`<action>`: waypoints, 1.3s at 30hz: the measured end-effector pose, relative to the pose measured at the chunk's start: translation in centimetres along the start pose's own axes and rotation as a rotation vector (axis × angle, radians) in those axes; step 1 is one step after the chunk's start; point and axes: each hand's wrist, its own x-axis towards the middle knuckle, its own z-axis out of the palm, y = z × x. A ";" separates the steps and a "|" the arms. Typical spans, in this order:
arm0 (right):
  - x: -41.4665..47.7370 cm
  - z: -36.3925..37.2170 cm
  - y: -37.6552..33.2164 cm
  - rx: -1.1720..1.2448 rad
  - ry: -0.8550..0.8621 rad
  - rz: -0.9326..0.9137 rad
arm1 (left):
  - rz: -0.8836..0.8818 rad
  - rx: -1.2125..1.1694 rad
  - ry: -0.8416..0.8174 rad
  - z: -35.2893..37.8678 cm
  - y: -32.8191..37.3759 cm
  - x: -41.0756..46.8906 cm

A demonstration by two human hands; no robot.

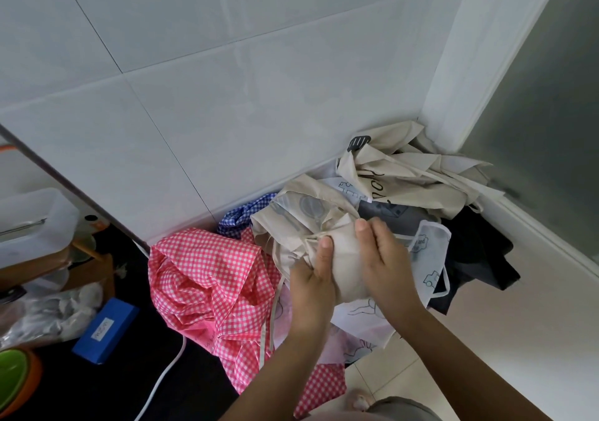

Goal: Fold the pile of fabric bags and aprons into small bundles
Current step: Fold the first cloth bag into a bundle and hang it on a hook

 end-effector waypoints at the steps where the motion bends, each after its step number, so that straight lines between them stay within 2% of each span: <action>1: 0.1 -0.1 -0.2 -0.033 -0.019 -0.069 | 0.025 0.013 0.020 -0.3 0.2 0.4; 3: 0.4 -0.5 -0.3 -0.189 -0.087 -0.314 | 0.066 0.059 0.013 -1.0 0.9 1.2; 5: 1.2 -1.0 0.3 -0.399 -0.256 -0.533 | 0.117 0.133 -0.003 -2.0 1.6 2.0; 8: 2.1 -1.4 0.8 -0.545 -0.423 -0.668 | 0.150 0.268 -0.072 -2.8 2.4 2.8; 10: 2.5 -1.3 0.5 -0.652 -0.421 -0.733 | 0.141 0.293 -0.113 -2.8 3.1 2.7; 12: 3.1 -1.1 -0.1 -0.892 -0.349 -0.850 | 0.103 0.298 -0.208 -3.1 3.4 3.0; 15: 3.4 -1.0 -0.5 -1.044 -0.224 -0.987 | 0.002 0.295 -0.505 -4.1 4.6 3.1; 17: 3.3 -0.9 -0.2 -1.054 -0.166 -0.990 | -0.046 0.256 -0.629 -4.7 4.8 3.6; 19: 2.9 -0.6 0.2 -1.064 -0.144 -0.981 | -0.095 0.207 -0.635 -5.0 4.6 3.6; 21: 2.6 -0.6 0.7 -1.039 -0.124 -1.008 | -0.147 0.176 -0.603 -5.0 4.3 3.5; 25: 2.8 -0.8 2.1 -0.940 -0.211 -0.908 | -0.168 0.248 -0.511 -3.9 3.9 2.0; 27: 2.8 -0.6 2.5 -0.876 -0.193 -0.894 | -0.146 0.265 -0.392 -2.7 3.4 0.5; 29: 2.7 -0.2 2.5 -0.861 -0.178 -0.870 | -0.104 0.259 -0.232 -2.0 2.8 -0.6; 31: 2.5 0.5 2.1 -0.888 -0.139 -0.858 | -0.076 0.225 -0.163 -2.1 2.6 -1.2; 34: 2.3 1.1 1.3 -0.846 -0.091 -0.863 | 0.013 0.249 -0.146 -2.9 2.9 -1.9; 37: 2.0 0.9 0.4 -0.781 -0.103 -0.853 | 0.260 0.535 -0.175 -3.7 3.6 -3.3; 39: 2.5 0.1 -0.2 -0.754 -0.094 -0.775 | 0.367 0.587 -0.158 -4.3 4.5 -3.7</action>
